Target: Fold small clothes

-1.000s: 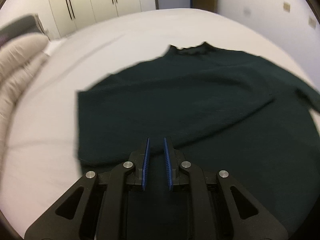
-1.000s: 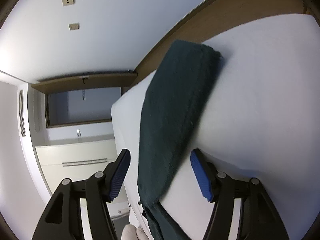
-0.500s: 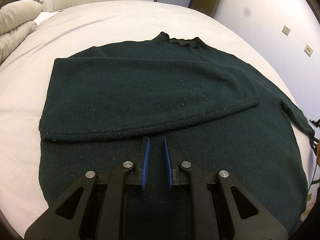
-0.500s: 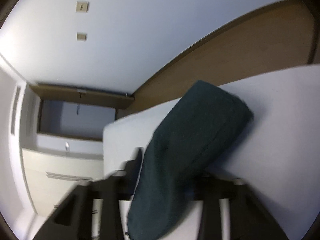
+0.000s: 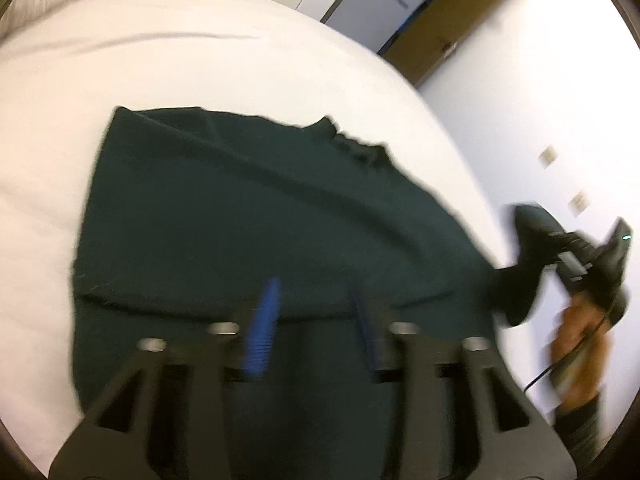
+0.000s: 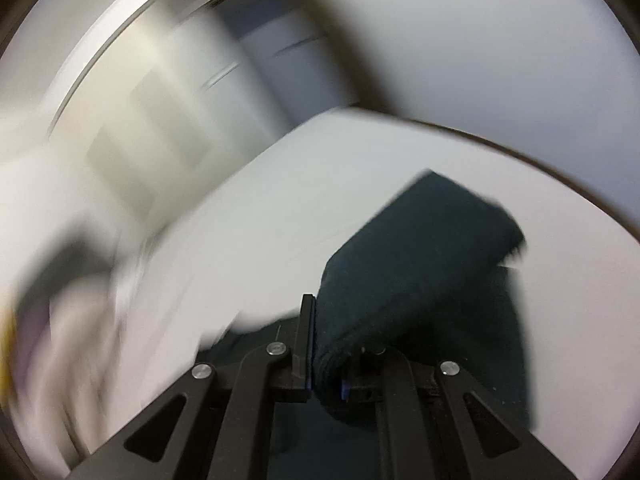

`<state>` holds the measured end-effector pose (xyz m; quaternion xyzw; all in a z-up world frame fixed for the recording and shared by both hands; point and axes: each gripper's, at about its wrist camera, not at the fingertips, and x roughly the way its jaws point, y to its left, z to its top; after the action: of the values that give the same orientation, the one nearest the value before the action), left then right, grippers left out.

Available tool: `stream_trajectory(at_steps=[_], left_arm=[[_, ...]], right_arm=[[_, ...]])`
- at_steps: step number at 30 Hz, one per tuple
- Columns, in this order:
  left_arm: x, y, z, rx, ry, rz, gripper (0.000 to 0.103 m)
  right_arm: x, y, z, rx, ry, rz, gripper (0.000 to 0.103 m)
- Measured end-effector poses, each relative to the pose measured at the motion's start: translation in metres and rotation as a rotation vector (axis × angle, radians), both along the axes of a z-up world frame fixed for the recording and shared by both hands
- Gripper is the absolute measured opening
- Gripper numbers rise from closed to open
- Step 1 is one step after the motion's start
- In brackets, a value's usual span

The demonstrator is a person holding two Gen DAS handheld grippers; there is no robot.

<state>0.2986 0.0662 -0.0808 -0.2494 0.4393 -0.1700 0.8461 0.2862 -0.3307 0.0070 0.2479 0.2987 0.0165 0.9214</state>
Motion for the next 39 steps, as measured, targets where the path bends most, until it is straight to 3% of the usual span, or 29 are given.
stream_trajectory(at_steps=[1, 3, 7, 12, 19, 22, 23, 25, 28, 31, 33, 34, 38, 39], left_arm=[[0.003, 0.004, 0.001, -0.042, 0.004, 0.017, 0.070], [0.013, 0.006, 0.000, -0.133, 0.024, 0.024, 0.071], [0.034, -0.004, -0.008, -0.257, 0.088, -0.031, 0.071], [0.053, -0.015, -0.025, -0.319, 0.183, -0.043, 0.071], [0.057, -0.008, -0.053, -0.485, 0.265, -0.010, 0.072], [0.067, -0.008, -0.051, -0.486, 0.255, -0.011, 0.077], [0.071, -0.010, -0.054, -0.490, 0.265, -0.023, 0.080], [0.076, -0.014, -0.059, -0.492, 0.292, -0.035, 0.080], [0.084, -0.028, -0.055, -0.447, 0.287, -0.064, 0.080], [0.094, -0.044, -0.050, -0.350, 0.271, -0.098, 0.077], [0.096, -0.050, -0.049, -0.287, 0.277, -0.111, 0.054], [0.099, -0.054, -0.051, -0.251, 0.291, -0.119, 0.029], [0.099, -0.055, -0.051, -0.211, 0.271, -0.111, 0.009], [0.097, -0.053, -0.047, -0.198, 0.251, -0.099, 0.009]], right_arm=[[0.010, 0.039, 0.001, -0.064, 0.007, 0.097, 0.012], [0.025, 0.105, -0.011, -0.170, 0.034, 0.227, 0.012], [0.028, 0.171, -0.036, -0.289, 0.048, 0.337, 0.012], [0.030, 0.187, -0.057, -0.307, 0.081, 0.369, 0.012], [0.011, 0.192, -0.078, -0.299, 0.114, 0.425, 0.016], [0.007, 0.190, -0.086, -0.285, 0.144, 0.449, 0.028], [0.006, 0.188, -0.087, -0.268, 0.147, 0.456, 0.031], [-0.001, 0.180, -0.085, -0.229, 0.144, 0.462, 0.052], [-0.016, 0.164, -0.083, -0.144, 0.151, 0.460, 0.056], [-0.033, 0.136, -0.086, -0.012, 0.181, 0.428, 0.056], [-0.045, 0.105, -0.091, 0.143, 0.198, 0.384, 0.056], [-0.050, 0.089, -0.095, 0.211, 0.199, 0.353, 0.056], [-0.072, 0.016, -0.115, 0.492, 0.220, 0.154, 0.057], [-0.077, 0.000, -0.121, 0.559, 0.216, 0.101, 0.057]])
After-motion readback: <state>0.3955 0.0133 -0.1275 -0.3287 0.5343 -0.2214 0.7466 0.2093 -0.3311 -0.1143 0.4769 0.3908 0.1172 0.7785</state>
